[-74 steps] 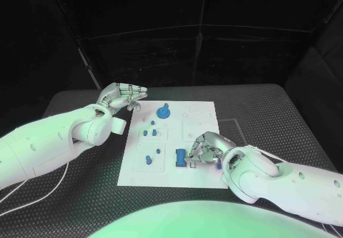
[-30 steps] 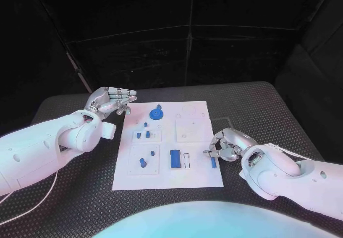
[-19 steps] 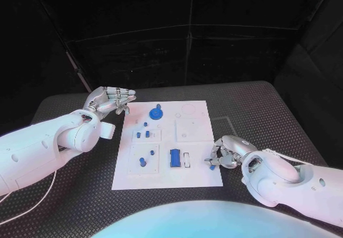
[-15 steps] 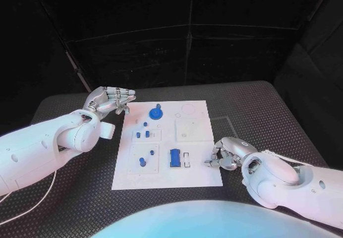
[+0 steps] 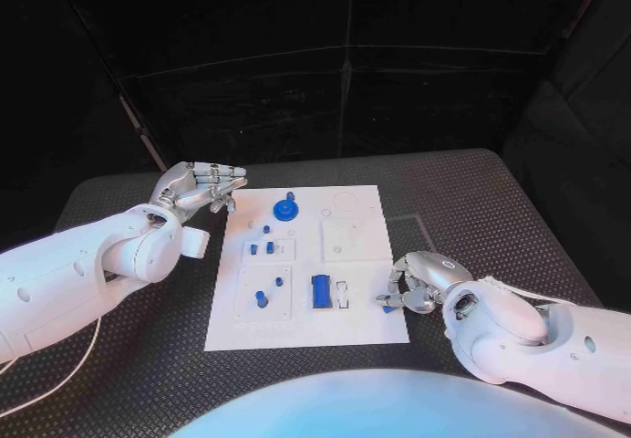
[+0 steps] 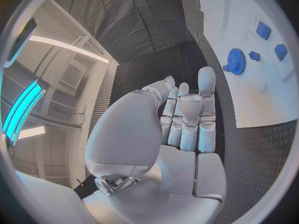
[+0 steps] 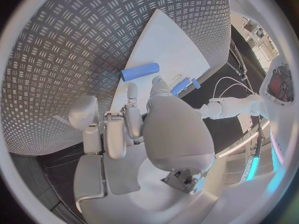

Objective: Assemble the parts on the task board

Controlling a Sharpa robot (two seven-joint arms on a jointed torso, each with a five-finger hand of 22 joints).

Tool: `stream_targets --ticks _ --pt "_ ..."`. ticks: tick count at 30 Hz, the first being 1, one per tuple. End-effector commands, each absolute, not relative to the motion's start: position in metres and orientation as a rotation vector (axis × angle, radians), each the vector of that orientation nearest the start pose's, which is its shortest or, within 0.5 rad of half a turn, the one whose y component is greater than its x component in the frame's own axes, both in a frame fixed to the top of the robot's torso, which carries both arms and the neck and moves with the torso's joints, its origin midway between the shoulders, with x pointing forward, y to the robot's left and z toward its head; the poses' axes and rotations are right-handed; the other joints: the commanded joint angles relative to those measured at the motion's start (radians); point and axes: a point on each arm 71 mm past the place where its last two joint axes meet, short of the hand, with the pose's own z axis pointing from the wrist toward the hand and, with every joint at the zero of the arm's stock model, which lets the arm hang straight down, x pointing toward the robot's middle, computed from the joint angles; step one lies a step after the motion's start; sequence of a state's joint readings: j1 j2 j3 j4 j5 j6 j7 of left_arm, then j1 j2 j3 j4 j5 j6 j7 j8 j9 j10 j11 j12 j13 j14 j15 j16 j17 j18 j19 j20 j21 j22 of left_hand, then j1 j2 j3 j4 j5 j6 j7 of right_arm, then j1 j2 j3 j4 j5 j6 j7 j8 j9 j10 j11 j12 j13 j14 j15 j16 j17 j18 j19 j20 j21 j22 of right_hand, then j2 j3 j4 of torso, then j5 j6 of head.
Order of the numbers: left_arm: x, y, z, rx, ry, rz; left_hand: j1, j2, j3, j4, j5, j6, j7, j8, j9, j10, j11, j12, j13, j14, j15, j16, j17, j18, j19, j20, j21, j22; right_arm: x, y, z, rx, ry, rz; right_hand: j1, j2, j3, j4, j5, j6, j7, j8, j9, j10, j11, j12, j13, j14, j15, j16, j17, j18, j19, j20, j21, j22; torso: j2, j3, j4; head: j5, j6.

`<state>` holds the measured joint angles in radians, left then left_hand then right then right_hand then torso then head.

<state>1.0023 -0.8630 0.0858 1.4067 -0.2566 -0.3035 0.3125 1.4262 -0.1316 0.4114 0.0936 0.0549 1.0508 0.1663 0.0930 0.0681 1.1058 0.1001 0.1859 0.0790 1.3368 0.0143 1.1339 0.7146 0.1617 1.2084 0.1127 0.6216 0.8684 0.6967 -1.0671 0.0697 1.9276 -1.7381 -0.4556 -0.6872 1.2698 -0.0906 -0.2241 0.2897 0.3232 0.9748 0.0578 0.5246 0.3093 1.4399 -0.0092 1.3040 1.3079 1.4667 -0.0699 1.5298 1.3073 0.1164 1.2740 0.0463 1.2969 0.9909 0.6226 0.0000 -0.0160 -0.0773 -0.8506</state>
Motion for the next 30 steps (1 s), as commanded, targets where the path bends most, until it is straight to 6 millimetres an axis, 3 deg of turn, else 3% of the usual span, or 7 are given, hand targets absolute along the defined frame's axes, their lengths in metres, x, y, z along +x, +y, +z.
stream_targets --ticks 1,6,10,17,30 --pt "0.485 0.254 -0.239 -1.06 1.506 -1.338 0.0 0.009 0.0 -0.004 -0.003 -0.005 0.002 0.005 0.0 -0.005 0.001 0.003 -0.001 -0.007 0.0 -0.002 -0.001 0.021 -0.005 0.002 -0.007 -0.002 0.323 -0.22 -0.291 0.149 1.866 0.341 0.016 -0.001 0.012 -0.001 0.0 0.002 0.002 0.006 0.004 0.001 -0.005 0.006 0.018 0.084 -0.006 -0.001 0.163 -0.008 0.001 -0.008 -0.002 0.002 0.0 0.0001 -0.0001 -0.001 0.0" --pt "0.485 0.254 -0.239 -1.061 1.507 -1.338 -0.002 0.008 -0.001 -0.003 -0.003 -0.005 0.002 0.005 0.0 -0.005 0.001 0.005 -0.001 -0.007 0.0 -0.001 -0.002 0.021 -0.005 0.002 -0.007 -0.002 0.322 -0.219 -0.289 0.126 1.848 0.385 0.025 -0.014 0.013 0.002 -0.022 -0.015 0.007 0.002 0.007 0.0 -0.001 0.006 0.018 0.084 -0.003 -0.002 0.161 -0.007 -0.001 -0.007 -0.004 -0.001 0.0 0.0 0.0006 -0.004 0.0" --pt "0.485 0.254 -0.24 -1.063 1.508 -1.335 -0.002 0.008 -0.001 -0.003 -0.003 -0.005 0.002 0.005 0.0 -0.005 0.001 0.005 -0.001 -0.007 0.0 -0.001 -0.002 0.021 -0.005 0.002 -0.007 -0.002 0.32 -0.216 -0.287 0.063 1.851 0.471 0.03 -0.018 0.02 0.001 -0.065 -0.039 0.015 -0.009 0.006 0.002 0.006 0.013 0.026 0.085 0.002 0.001 0.167 -0.008 -0.001 -0.003 -0.004 0.001 0.001 0.0014 0.0008 -0.006 0.0" --pt "0.486 0.254 -0.242 -1.067 1.511 -1.332 -0.002 0.008 -0.001 -0.003 -0.003 -0.005 0.002 0.005 0.0 -0.005 0.001 0.005 -0.001 -0.007 0.0 -0.001 -0.002 0.021 -0.005 0.002 -0.007 -0.002 0.313 -0.216 -0.288 -0.058 1.929 0.578 0.109 -0.01 0.039 -0.007 -0.076 -0.078 0.035 -0.052 -0.006 0.005 0.022 0.025 0.037 0.084 0.016 -0.001 0.164 -0.008 -0.003 0.009 -0.005 0.0 -0.001 0.0005 -0.0002 -0.009 0.002" --pt "0.485 0.255 -0.248 -1.076 1.52 -1.327 -0.002 0.008 -0.001 -0.003 -0.003 -0.005 0.002 0.005 0.0 -0.005 0.001 0.005 -0.001 -0.007 0.0 -0.001 -0.002 0.021 -0.005 0.002 -0.007 -0.002 0.306 -0.226 -0.292 -0.236 2.019 0.534 0.147 -0.025 0.029 -0.007 -0.115 -0.082 0.047 -0.102 -0.022 -0.004 0.033 0.017 0.03 0.081 0.026 -0.009 0.147 -0.005 -0.012 0.02 -0.013 -0.012 -0.001 -0.001 0.0003 -0.014 0.005"
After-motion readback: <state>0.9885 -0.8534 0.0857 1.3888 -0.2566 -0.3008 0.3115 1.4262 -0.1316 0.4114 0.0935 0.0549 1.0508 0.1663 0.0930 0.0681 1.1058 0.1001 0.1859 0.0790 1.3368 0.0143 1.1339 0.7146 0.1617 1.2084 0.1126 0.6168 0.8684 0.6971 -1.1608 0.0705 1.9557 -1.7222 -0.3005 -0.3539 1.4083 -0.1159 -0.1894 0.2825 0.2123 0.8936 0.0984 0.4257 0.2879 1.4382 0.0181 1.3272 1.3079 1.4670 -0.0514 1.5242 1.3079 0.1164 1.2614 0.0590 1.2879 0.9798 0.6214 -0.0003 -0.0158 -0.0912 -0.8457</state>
